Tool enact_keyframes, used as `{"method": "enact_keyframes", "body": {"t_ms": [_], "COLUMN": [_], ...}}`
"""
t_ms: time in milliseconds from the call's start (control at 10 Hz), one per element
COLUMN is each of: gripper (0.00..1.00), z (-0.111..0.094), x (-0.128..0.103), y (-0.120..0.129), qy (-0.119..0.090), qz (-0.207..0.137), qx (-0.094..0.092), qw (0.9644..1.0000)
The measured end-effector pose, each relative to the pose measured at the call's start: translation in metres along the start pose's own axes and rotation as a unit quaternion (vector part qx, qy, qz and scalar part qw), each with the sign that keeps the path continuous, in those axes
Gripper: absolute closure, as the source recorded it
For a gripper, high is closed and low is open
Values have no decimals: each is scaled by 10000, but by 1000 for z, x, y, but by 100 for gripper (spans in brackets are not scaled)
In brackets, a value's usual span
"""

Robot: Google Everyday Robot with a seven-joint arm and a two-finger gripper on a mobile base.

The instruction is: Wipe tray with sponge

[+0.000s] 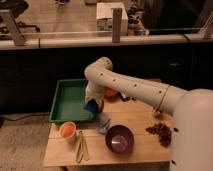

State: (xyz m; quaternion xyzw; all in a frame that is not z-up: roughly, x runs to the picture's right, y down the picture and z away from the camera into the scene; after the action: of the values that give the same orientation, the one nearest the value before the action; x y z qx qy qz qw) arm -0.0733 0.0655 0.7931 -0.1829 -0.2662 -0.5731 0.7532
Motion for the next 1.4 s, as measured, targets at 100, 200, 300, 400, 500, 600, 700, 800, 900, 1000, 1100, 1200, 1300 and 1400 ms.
{"method": "enact_keyframes", "body": {"t_ms": [100, 200, 300, 400, 500, 600, 700, 800, 900, 1000, 1100, 1200, 1300, 1400], "gripper": [100, 100, 100, 100, 100, 100, 100, 100, 100, 100, 100, 100, 100, 100], "z": [2, 4, 7, 11, 15, 19, 25, 31, 36, 44, 51, 60, 71, 79], "x": [1, 2, 2, 3, 3, 3, 3, 3, 2, 2, 3, 5, 7, 7], "y": [-12, -18, -25, -32, -41, -47, -54, -62, -67, -70, -71, -71, -71, -72], "qy": [-5, -20, -37, -67, -100, -133, -176, -217, -246, -276, -293, -322, -357, -383], "qz": [-161, -259, -355, -466, -595, -698, -807, -909, -978, -1036, -1049, -1049, -1042, -1042], "qx": [30, 49, 66, 76, 90, 93, 91, 90, 87, 77, 66, 46, 14, -7], "qw": [9999, 9997, 9993, 9989, 9981, 9974, 9965, 9956, 9949, 9942, 9940, 9940, 9939, 9938]}}
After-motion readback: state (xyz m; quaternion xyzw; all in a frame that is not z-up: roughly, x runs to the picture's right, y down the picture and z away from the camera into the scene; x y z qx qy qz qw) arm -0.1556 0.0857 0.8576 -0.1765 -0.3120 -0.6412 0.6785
